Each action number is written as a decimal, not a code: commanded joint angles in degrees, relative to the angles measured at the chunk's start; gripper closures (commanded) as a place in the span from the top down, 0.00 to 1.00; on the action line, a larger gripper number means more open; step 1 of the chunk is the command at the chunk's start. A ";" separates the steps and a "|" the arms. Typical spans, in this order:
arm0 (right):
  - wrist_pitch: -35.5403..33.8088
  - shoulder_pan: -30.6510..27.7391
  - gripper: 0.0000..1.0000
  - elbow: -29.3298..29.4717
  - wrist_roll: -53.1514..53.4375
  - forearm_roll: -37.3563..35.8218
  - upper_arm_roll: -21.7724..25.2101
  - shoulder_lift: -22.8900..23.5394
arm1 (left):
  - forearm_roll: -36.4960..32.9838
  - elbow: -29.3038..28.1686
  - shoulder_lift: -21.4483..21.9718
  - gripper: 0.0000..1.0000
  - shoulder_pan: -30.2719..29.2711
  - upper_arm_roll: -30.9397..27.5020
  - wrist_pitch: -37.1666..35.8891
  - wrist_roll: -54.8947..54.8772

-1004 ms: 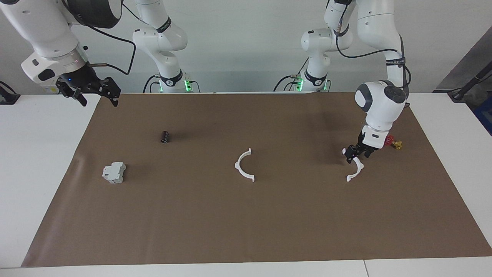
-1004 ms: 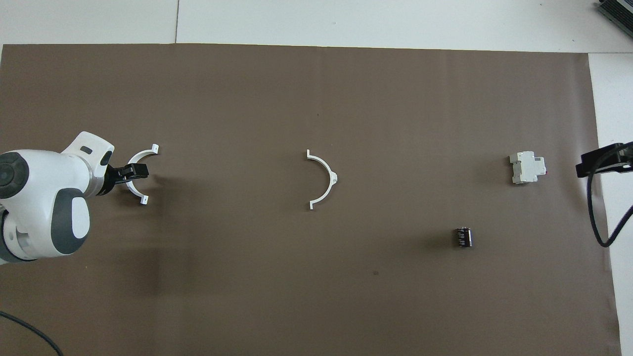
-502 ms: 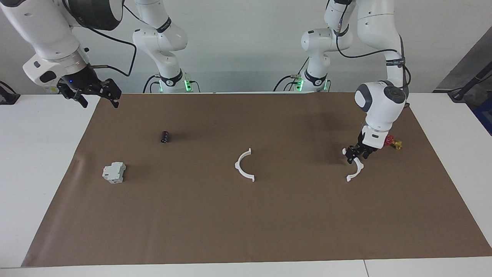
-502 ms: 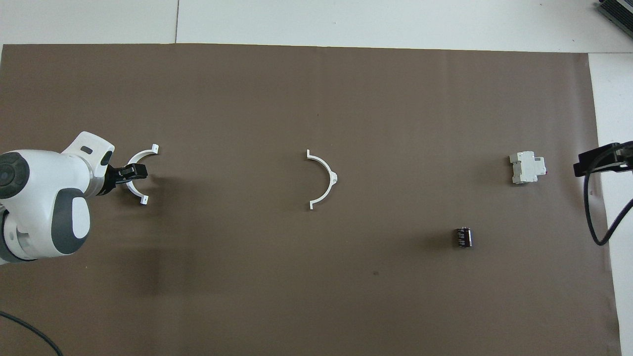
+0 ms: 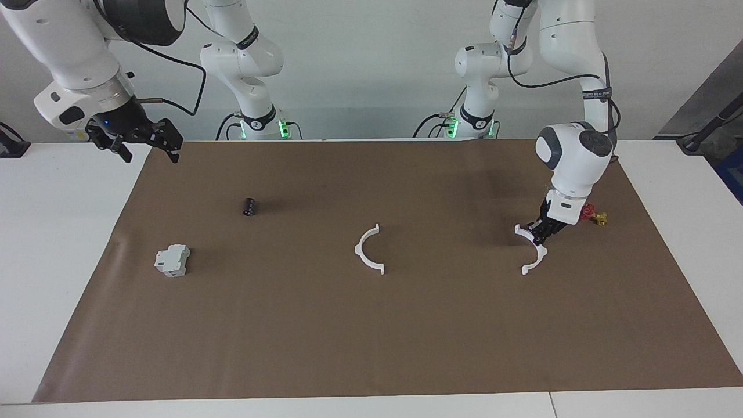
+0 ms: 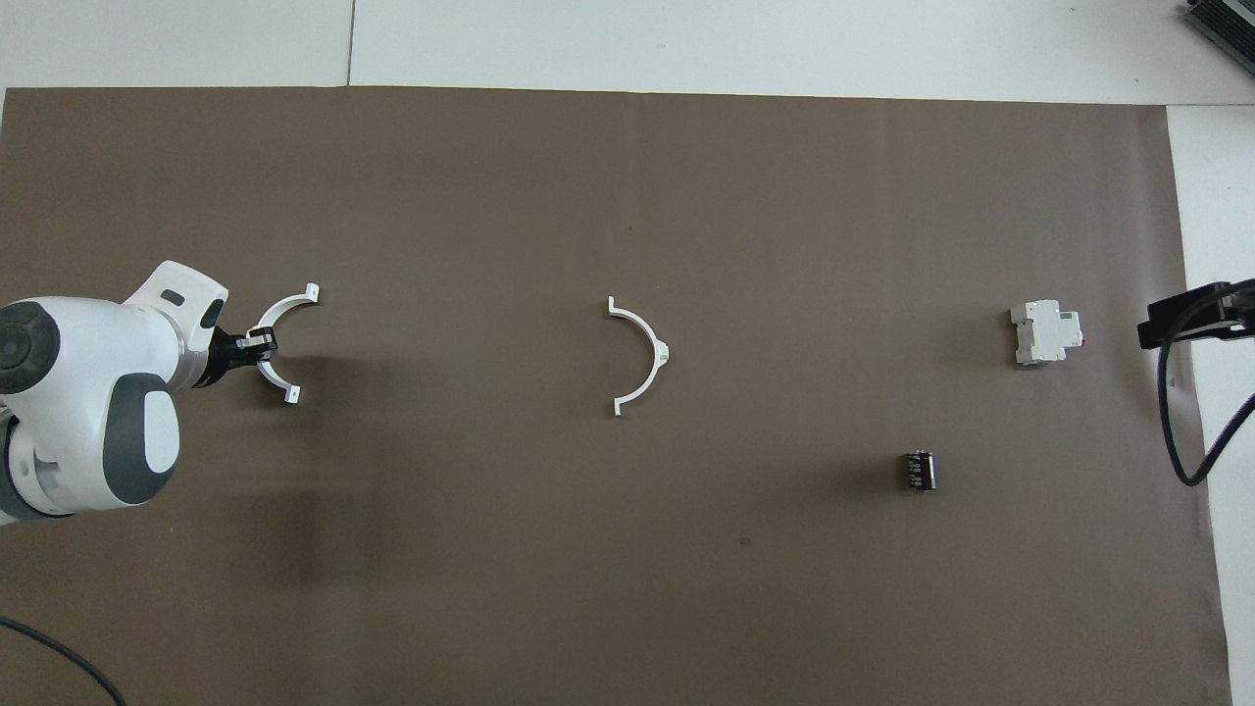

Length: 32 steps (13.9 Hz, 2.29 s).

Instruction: Assemble drain pipe with both arms

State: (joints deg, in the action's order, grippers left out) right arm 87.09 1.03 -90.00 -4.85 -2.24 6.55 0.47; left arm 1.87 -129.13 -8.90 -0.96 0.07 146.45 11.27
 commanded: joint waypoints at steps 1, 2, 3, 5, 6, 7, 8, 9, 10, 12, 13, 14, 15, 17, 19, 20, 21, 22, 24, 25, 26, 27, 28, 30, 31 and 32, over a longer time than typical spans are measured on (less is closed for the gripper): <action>1.51 -0.68 1.00 -2.02 -0.95 -0.66 -0.31 -1.61 | 0.51 0.63 -0.33 0.00 0.34 0.02 -0.11 0.33; 1.51 -0.68 1.00 -2.02 -0.95 -0.66 -0.31 -1.61 | 0.51 1.86 -0.15 0.00 0.61 -0.15 -1.85 1.03; 1.51 -0.68 1.00 -2.02 -0.95 -0.66 -0.31 -1.61 | 0.51 4.13 0.37 0.00 1.39 0.02 -5.70 3.21; 1.51 -0.68 1.00 -2.02 -0.69 -0.57 -0.31 -1.61 | 0.42 9.84 0.46 0.00 3.85 0.02 -13.44 8.48; 1.51 -0.68 1.00 -2.02 -0.69 -0.13 -0.31 -1.61 | 0.33 11.52 0.38 0.00 6.04 -0.15 -14.78 13.29; 1.42 -0.68 1.00 -2.02 -0.77 0.13 -0.31 -1.52 | -0.36 12.15 0.38 0.00 8.06 -0.15 -14.88 17.52; 0.90 -0.68 1.00 -1.76 -0.69 0.22 -0.31 -1.52 | -1.85 12.41 0.29 0.00 10.08 -0.15 -14.88 21.65; 0.28 -0.68 1.00 -1.41 -0.25 0.74 -0.31 -1.43 | -3.08 12.76 0.20 0.00 12.19 0.02 -14.88 25.78; -0.51 -0.85 1.00 -1.06 0.89 1.71 -0.23 -1.26 | -3.62 13.20 0.11 0.00 14.04 0.02 -14.97 29.04; -1.04 -0.68 1.00 -0.97 3.18 2.07 -0.05 -1.43 | -3.80 13.47 0.11 0.00 17.65 -0.15 -14.97 34.06; -0.96 -0.24 1.00 -1.14 3.27 1.37 -0.05 -1.52 | -3.80 13.47 0.11 0.00 18.97 -0.15 -14.97 35.48; -0.78 -0.15 1.00 -1.32 3.27 1.28 -0.14 -1.52 | -3.80 13.47 0.11 0.00 20.46 0.02 -14.88 37.14; -0.69 -0.15 1.00 -1.49 3.27 1.28 -0.22 -1.61 | -3.80 13.64 0.11 0.00 21.87 0.02 -14.79 39.25; -0.69 -0.24 1.00 -1.58 3.18 1.28 -0.22 -1.61 | -3.80 14.44 -0.15 0.00 24.68 0.02 -14.88 42.94; -0.60 -0.15 1.00 -1.67 3.18 1.36 -0.31 -1.61 | -3.80 15.75 -1.02 0.00 27.58 0.02 -14.88 45.15; -0.43 -0.15 1.00 -1.67 3.18 1.36 -0.23 -1.70 | -3.80 16.80 -2.68 0.00 28.64 0.02 -14.79 46.38; -0.43 -0.15 1.00 -1.76 3.18 1.36 -0.31 -1.61 | -4.06 18.72 -4.88 0.00 30.21 -0.15 -14.88 47.69; -0.34 -0.15 1.00 -1.76 3.18 1.36 -0.31 -1.70 | -5.28 21.18 -8.20 0.00 31.10 -0.15 -14.88 49.71; -0.34 -0.15 1.00 -1.76 3.18 1.36 -0.31 -1.70 | -7.22 21.91 -9.20 0.00 31.46 0.02 -14.79 51.05; -0.34 -0.24 1.00 -1.84 3.18 1.36 -0.31 -1.70 | -7.23 21.65 -9.38 0.00 31.55 0.02 -14.53 51.22; -0.25 -0.24 1.00 -1.76 3.18 1.36 -0.31 -1.70 | -7.23 21.64 -9.90 0.00 32.42 0.02 -13.92 51.74; -0.25 -0.24 1.00 -1.76 3.18 1.36 -0.31 -1.70 | -7.31 21.99 -11.91 0.00 33.64 -0.15 -13.22 52.45; -0.25 -0.15 1.00 -1.84 3.18 1.36 -0.31 -1.70 | -7.84 21.74 -12.28 0.00 34.61 -0.15 -13.21 52.54; -0.25 -0.24 1.00 -1.85 3.18 1.36 -0.31 -1.70 | -8.37 21.38 -12.28 0.00 35.23 0.02 -13.91 52.63; -0.25 -0.24 1.00 -1.85 3.18 1.36 -0.31 -1.70 | -8.37 21.21 -12.19 0.00 36.46 -0.15 -14.35 52.80; -0.25 -0.24 1.00 -1.85 3.18 1.36 -0.31 -1.70 | -8.37 21.12 -12.19 0.00 36.64 -0.15 -14.53 53.33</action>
State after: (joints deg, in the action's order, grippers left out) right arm 86.60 1.02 -90.07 -2.67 -1.13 6.54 0.35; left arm -5.12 -108.72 -20.86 34.00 0.94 132.98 62.80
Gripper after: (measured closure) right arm 0.000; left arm 0.934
